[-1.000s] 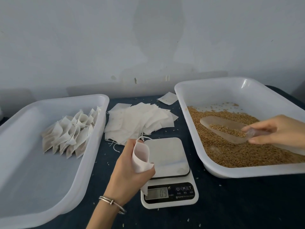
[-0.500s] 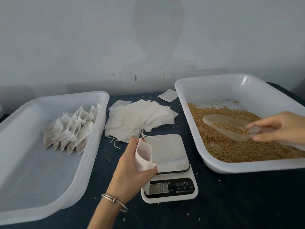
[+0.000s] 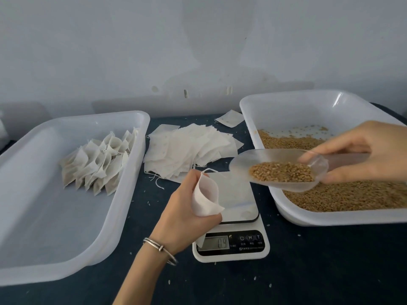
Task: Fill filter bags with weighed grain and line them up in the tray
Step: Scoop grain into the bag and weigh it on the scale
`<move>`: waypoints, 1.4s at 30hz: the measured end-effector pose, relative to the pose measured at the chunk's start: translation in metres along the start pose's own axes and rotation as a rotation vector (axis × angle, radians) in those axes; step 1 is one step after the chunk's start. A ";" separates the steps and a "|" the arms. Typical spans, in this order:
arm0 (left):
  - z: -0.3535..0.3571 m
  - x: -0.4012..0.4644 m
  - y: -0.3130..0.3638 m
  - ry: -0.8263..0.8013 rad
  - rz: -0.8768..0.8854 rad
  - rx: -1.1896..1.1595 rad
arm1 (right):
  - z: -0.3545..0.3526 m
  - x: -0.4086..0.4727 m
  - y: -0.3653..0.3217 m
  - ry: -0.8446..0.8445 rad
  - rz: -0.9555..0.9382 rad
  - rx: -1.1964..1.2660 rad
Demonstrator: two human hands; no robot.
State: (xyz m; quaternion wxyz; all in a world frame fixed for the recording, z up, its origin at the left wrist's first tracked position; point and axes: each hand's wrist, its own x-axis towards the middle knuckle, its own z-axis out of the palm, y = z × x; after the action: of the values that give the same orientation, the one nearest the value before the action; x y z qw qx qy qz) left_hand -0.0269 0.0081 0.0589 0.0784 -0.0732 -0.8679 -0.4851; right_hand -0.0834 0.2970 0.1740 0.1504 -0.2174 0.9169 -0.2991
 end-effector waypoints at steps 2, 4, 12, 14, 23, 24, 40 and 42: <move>0.000 0.000 0.002 -0.022 0.005 -0.014 | 0.003 0.005 -0.009 -0.034 -0.029 -0.039; -0.001 0.000 0.003 -0.043 0.008 -0.033 | 0.005 0.010 -0.014 -0.051 -0.034 -0.085; -0.007 0.011 0.008 -0.203 -0.047 -0.043 | 0.003 0.028 -0.016 -0.063 -0.060 -0.237; -0.009 0.018 0.010 -0.232 -0.064 -0.036 | 0.000 0.030 -0.018 -0.049 -0.066 -0.250; -0.010 0.027 0.016 -0.278 -0.024 -0.006 | -0.001 0.033 -0.026 -0.060 -0.065 -0.327; -0.009 0.027 0.015 -0.281 -0.028 -0.007 | -0.001 0.033 -0.027 -0.054 -0.074 -0.349; 0.007 0.030 0.007 -0.183 -0.036 -0.074 | -0.013 0.046 -0.065 -0.078 -0.085 -0.556; 0.008 0.032 0.006 -0.186 -0.031 -0.069 | -0.013 0.048 -0.066 -0.076 -0.066 -0.581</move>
State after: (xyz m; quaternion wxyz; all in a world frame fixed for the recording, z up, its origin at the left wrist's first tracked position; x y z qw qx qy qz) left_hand -0.0574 0.0195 0.0670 -0.0127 -0.1071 -0.8553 -0.5068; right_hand -0.1098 0.2318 0.2176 0.1062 -0.2920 0.9503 -0.0206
